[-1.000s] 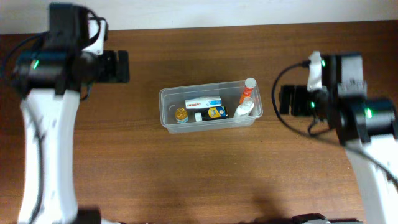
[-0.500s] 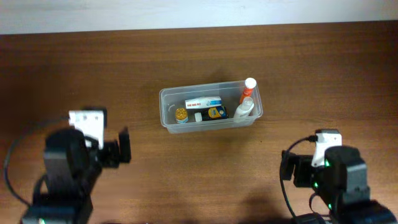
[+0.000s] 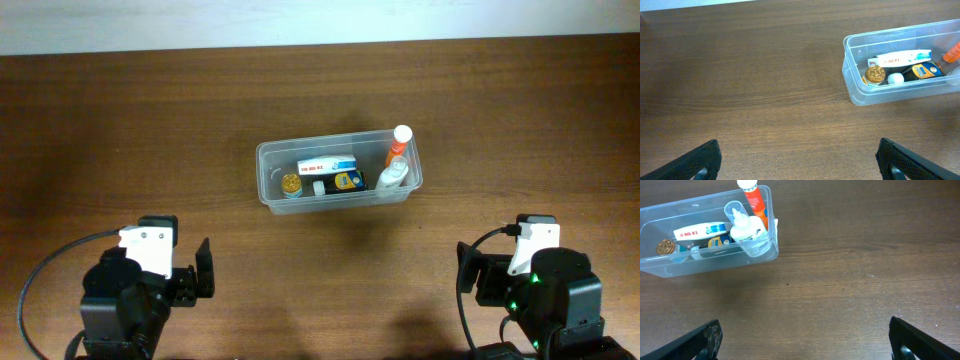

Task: Pack container

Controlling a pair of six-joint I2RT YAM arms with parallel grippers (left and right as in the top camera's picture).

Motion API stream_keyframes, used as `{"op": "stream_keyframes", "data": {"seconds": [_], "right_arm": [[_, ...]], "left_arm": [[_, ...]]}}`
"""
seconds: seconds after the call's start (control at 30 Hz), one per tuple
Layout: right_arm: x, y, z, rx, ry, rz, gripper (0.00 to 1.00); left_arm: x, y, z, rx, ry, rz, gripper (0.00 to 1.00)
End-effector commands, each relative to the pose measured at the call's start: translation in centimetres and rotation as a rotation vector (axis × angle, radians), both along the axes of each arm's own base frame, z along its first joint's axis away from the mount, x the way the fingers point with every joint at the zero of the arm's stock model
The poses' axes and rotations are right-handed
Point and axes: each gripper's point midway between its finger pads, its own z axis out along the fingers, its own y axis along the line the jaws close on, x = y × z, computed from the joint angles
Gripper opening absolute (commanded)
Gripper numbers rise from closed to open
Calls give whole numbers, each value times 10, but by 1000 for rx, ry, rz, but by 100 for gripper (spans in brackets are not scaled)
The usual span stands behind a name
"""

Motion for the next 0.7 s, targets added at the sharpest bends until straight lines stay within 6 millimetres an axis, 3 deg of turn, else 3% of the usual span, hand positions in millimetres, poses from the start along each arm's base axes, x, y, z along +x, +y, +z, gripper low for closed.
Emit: {"op": "stream_keyframes", "data": {"seconds": [0.0,0.67], "right_arm": [[0,-2,-3,-7,2,-11,98],[-5,-7,3,-35,-34,-18,98]], "left_arm": [[-1,1,-3,18,7,-7,100],[-1,1,-3,18,7,-7,100]]}}
